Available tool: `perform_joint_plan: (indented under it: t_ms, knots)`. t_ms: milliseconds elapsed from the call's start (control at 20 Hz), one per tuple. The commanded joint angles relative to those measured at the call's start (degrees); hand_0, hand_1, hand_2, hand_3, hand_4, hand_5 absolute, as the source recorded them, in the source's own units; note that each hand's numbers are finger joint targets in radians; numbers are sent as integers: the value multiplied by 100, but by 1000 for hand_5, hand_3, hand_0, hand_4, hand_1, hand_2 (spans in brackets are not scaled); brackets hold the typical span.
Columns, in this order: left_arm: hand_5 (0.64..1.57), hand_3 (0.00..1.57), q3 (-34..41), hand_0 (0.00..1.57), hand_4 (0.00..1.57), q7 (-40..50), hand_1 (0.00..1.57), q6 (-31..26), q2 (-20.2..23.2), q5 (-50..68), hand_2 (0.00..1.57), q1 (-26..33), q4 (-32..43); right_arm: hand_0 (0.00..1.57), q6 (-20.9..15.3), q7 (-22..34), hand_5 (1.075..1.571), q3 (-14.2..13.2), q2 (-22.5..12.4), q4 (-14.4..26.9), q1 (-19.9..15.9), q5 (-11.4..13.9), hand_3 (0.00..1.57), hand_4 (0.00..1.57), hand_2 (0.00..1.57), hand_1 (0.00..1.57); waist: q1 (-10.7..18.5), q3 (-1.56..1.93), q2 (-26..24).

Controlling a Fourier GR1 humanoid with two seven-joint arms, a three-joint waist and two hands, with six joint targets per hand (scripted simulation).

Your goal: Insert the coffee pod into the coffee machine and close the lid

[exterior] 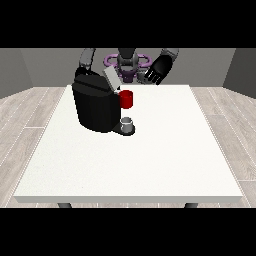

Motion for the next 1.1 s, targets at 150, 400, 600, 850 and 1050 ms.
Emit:
perform_joint_plan:
  t_ms: [150, 400, 600, 850, 1050]
  knots:
    - [1571, 1266, 447, 1235, 502, 797, 1235, -317, -193, 291, 1265, -772, -8, 0, -86, -123, 1571, -82, -5, -36, -92, -10, 0, 0, 0, 0, -219, 1, 83]
    - [1571, 1256, 740, 1216, 470, 567, 1216, -526, 490, 351, 1265, -1431, 123, 0, 8, -134, 1571, -113, -179, -290, -490, 11, 0, 0, 0, 0, -486, 0, 680]
    - [1571, 1251, 674, 1225, 482, 728, 1225, -174, 414, 126, 1279, -1402, 310, 0, 112, 600, 1571, -30, -163, -759, -701, -56, 0, 269, 0, 0, -850, -2, 618]
    - [1571, 1256, 692, 1265, 465, 625, 1265, -84, 327, 153, 1303, -1584, 188, 0, 132, -142, 1571, -317, -319, -436, -710, -188, 0, 0, 0, 0, -729, 1, 1117]
    - [1571, 1247, 739, 1195, 487, 763, 1195, -298, 424, 146, 1286, -1877, 390, 0, 182, 242, 1571, -407, -427, -484, -1079, -236, 0, 147, 0, 0, -820, 1, 1241]
